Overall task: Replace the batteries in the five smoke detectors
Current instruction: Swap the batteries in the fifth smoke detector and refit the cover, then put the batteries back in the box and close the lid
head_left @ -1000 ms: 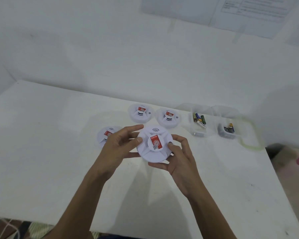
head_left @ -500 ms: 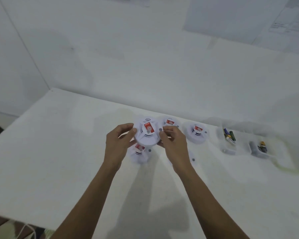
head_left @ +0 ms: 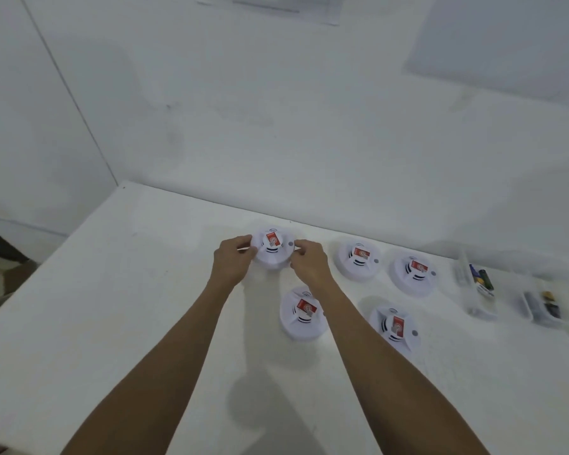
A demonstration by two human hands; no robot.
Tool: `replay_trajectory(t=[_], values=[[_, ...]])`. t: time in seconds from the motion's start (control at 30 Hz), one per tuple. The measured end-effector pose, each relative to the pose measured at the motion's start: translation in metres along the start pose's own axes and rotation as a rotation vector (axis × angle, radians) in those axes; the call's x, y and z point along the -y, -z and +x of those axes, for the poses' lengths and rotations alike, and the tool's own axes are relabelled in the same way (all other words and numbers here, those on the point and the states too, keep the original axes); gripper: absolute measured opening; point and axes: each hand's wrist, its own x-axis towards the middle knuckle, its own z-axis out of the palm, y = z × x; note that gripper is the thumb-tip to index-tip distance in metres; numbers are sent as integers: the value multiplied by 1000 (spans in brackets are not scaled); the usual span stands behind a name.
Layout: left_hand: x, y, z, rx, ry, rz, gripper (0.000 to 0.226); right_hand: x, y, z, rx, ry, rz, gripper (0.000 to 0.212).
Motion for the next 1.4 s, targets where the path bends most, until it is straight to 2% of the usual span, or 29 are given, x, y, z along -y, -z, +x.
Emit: replay_trajectory(t=[0.2, 0.4, 0.57, 0.67, 0.9, 1.0, 1.23, 1.4], values=[[4, -9, 13, 9, -43, 132, 24, -2, -4, 17, 42, -60, -28, 36], [11, -11, 15, 9, -34, 144, 33, -5, -6, 23, 60, -110, -30, 31], [13, -10, 10, -6, -24, 133, 37, -9, 1, 17, 94, -93, 24, 40], [11, -10, 1, -56, -80, 153, 34, -8, 14, 3, 90, -64, 102, 47], [-24, -35, -45, -140, -263, 62, 21, -20, 69, -41, 40, 19, 251, 33], [-48, -62, -67, -90, -294, 29, 19, -34, 105, -62, -4, 54, 284, 31], [-98, -159, -117, 146, -392, -58, 15, -95, 218, -104, -170, 42, 331, 24], [-126, -239, -143, 276, -388, -79, 15, -146, 305, -120, -308, 25, 347, 21]])
